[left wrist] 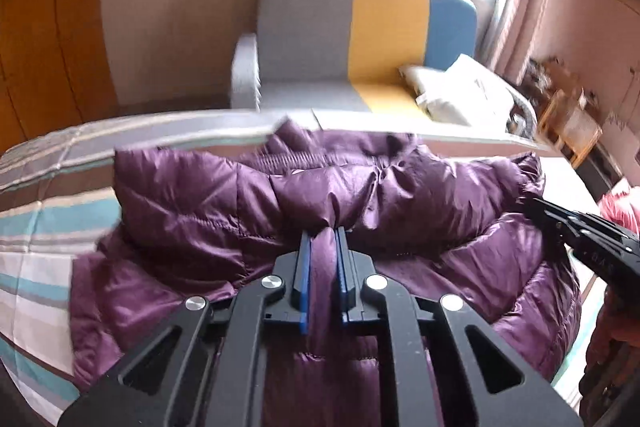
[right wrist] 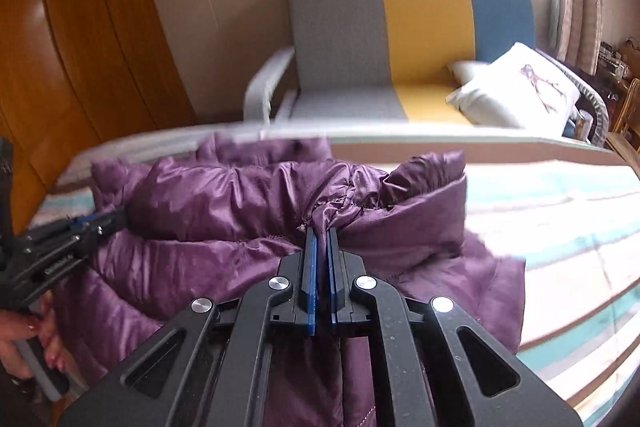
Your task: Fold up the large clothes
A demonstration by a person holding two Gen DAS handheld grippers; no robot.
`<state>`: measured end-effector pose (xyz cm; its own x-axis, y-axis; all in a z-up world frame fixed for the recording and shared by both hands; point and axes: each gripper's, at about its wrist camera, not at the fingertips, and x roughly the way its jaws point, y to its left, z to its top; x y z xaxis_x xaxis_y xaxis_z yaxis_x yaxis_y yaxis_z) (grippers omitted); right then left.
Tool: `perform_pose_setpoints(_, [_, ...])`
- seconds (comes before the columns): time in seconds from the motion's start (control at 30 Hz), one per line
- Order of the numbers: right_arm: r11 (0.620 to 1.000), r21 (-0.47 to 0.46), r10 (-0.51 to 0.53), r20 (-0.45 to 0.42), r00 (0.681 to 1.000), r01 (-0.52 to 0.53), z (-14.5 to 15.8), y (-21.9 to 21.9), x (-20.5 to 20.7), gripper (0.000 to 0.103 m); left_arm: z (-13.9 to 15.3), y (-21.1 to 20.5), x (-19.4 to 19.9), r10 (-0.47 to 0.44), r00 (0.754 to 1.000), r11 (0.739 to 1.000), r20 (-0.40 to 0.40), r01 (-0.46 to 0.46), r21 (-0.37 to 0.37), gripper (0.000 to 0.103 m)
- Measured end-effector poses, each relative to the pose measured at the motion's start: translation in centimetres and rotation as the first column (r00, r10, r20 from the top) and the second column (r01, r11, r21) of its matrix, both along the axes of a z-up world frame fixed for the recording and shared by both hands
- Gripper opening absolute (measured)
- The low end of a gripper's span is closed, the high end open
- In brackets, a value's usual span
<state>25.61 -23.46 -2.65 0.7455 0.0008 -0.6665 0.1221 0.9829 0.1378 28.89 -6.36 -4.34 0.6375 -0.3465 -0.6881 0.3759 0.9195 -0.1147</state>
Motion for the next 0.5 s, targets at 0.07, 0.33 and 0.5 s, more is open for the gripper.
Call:
perform_pose_setpoints(0.07, [1.0, 0.008, 0.01, 0.009, 1.0, -0.01, 0.0, -0.2, 1.9, 0.005, 0.2, 0.3, 1.0, 0.014, 1.0, 1.0, 0.012, -0.014, 0.005, 0.01])
perform_pose_setpoints(0.33, [1.0, -0.003, -0.004, -0.085, 0.996, 0.004, -6.2, -0.6, 5.9, 0.006, -5.1, 0.5, 4.5, 0.014, 1.0, 0.997, -0.013, -0.013, 0.08, 0.056])
perform_pose_setpoints(0.5, [1.0, -0.004, -0.026, -0.088, 0.996, 0.025, -8.0, -0.4, 5.9, 0.007, -6.1, 0.8, 4.4, 0.023, 1.0, 0.999, -0.004, -0.023, 0.029, 0.057])
